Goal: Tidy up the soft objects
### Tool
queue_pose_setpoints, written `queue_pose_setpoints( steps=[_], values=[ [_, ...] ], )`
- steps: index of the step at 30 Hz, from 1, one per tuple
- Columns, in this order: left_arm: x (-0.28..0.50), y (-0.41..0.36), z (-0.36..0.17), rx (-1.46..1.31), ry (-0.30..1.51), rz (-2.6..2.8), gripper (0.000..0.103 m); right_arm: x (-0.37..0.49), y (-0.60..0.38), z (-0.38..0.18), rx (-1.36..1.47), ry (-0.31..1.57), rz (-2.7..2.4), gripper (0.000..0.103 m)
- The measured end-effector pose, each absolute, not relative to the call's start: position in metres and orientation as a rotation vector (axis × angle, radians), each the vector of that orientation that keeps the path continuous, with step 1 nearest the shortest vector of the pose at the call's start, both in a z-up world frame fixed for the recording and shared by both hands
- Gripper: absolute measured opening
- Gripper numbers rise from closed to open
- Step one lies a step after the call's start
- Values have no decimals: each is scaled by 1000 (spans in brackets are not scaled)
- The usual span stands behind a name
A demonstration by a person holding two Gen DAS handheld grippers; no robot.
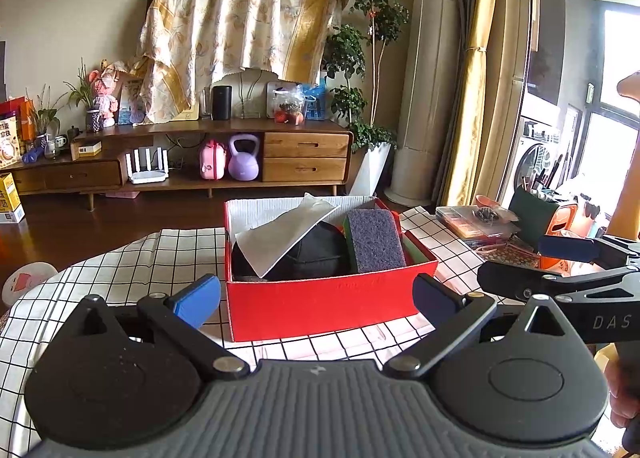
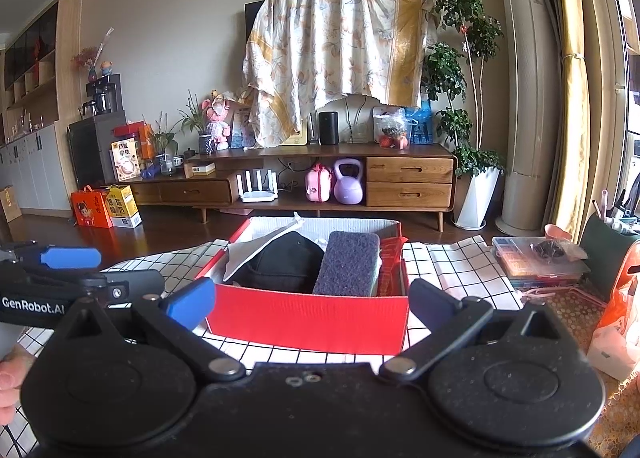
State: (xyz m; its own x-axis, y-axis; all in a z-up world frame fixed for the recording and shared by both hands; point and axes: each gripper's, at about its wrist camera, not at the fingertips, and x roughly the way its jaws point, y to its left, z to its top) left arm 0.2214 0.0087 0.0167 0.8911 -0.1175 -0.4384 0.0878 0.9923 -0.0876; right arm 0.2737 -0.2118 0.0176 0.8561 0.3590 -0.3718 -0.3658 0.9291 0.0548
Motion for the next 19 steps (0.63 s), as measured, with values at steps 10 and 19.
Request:
queue_pose_setpoints(
  steps=[10,19],
  values=[
    [221,9,18,-63,455,-95,103,274,-212,17,-21,389,380,103],
    [219,9,18,-62,464,-96,103,268,-214,7,-24,398,374,103]
  ],
)
